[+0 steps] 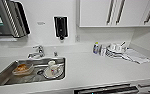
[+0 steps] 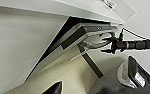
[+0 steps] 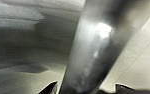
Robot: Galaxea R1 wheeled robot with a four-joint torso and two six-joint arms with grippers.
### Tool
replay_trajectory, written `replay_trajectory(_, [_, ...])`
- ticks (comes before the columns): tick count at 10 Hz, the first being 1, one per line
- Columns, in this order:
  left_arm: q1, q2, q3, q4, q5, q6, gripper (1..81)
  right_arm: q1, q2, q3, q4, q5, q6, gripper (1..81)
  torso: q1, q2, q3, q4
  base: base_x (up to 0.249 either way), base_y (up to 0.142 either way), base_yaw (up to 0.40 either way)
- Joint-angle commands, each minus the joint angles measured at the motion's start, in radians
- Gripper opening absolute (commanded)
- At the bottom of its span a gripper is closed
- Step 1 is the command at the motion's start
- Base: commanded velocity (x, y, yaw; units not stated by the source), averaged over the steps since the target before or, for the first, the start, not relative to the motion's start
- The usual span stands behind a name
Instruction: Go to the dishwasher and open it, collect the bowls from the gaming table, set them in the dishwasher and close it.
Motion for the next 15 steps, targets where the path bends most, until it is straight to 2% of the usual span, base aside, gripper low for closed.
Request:
replay_trajectory(1, [-0.084,-0.038,0.030,-0.002,0.022,0.005,81.1,-0.001,0.021,0.007,-0.042,-0.324,-0.022,81.1,0.000,0.000,0.000,0.000,0.000,0.000,0.000])
replay_trajectory(8, [-0.084,-0.036,0.029,-0.002,0.022,0.005,81.1,-0.001,0.023,0.005,-0.042,-0.324,-0.020,81.1,0.000,0.000,0.000,0.000,-0.063,0.000,0.000])
replay_trajectory(15, [-0.075,-0.004,0.027,0.001,0.052,0.007,81.1,-0.049,0.095,-0.051,-0.052,-0.318,-0.022,81.1,0.000,0.000,-0.001,0.000,-0.068,0.000,0.000])
